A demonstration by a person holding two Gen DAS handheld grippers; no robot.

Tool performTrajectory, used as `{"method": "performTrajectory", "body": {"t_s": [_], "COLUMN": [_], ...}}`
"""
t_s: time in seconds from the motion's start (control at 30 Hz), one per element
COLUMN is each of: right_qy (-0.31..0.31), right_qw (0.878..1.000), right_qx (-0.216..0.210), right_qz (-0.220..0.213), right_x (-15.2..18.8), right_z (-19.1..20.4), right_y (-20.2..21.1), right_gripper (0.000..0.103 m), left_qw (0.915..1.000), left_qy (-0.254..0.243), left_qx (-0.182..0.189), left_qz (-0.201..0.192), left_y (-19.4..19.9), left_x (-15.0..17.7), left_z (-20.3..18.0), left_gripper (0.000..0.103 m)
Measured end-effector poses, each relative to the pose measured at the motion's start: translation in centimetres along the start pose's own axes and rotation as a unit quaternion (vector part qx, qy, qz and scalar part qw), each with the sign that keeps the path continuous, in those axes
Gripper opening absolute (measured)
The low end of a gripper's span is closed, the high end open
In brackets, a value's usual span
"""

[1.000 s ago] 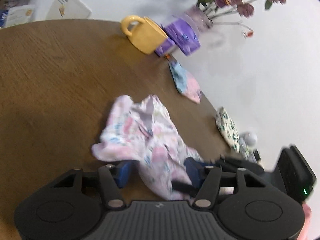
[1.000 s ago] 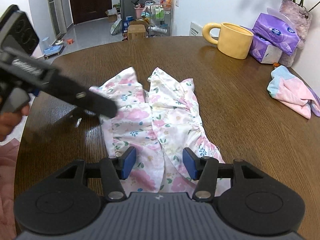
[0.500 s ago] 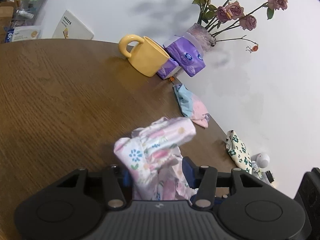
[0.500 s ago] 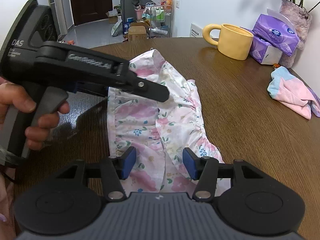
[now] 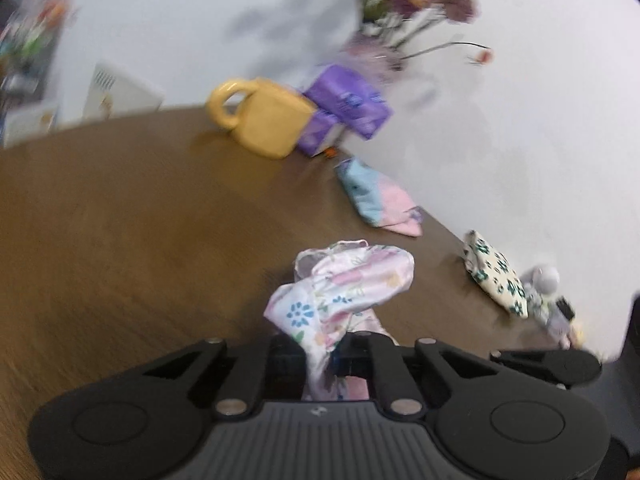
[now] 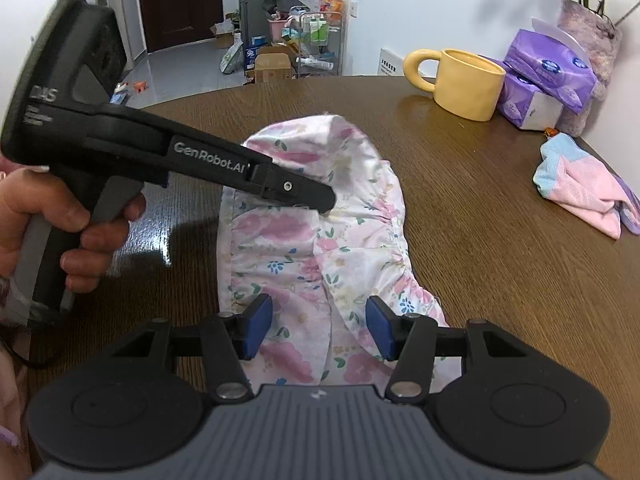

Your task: Fold clothes

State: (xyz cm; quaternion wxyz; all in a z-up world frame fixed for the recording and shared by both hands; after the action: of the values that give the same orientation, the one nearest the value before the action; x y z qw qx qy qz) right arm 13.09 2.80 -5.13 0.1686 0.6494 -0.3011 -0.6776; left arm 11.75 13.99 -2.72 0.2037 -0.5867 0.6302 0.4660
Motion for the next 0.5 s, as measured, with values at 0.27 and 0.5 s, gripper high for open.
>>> {"method": "performTrajectory", "body": {"t_s": [0.27, 0.5], "right_qy": [-0.008, -0.068], "right_qw": [1.0, 0.997], "right_qx": [0.009, 0.046], "right_qz": [-0.015, -0.015], "right_x": [-0.4, 2.7], "right_z": [0.1, -0.4], "right_y": [4.5, 9.2], "right_gripper": [0.057, 0.063], "left_qw": [0.9964, 0.9901], "left_qy": [-0.075, -0.125], "left_qx": [0.037, 0.061], "left_qz": [-0.013, -0.019], "left_y": [0.7, 1.2], "left_x": [-0.5, -0.5], "left_z": [-2.5, -4.2], "left_gripper": [0.008, 0.008]}}
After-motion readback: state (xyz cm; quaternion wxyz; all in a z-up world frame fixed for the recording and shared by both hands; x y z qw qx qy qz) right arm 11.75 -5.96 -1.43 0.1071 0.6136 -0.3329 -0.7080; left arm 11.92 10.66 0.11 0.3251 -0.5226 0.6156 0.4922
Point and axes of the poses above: each gripper's, at about its wrist camera, not at the fingertips, and y roughly against the way its jaws point, z to its left, x to its underside, the point moved 9 cm from there along -y, roughly the way its jaws point, and after that the axes turned 12 degrees about -z, right-handed, at the moved point
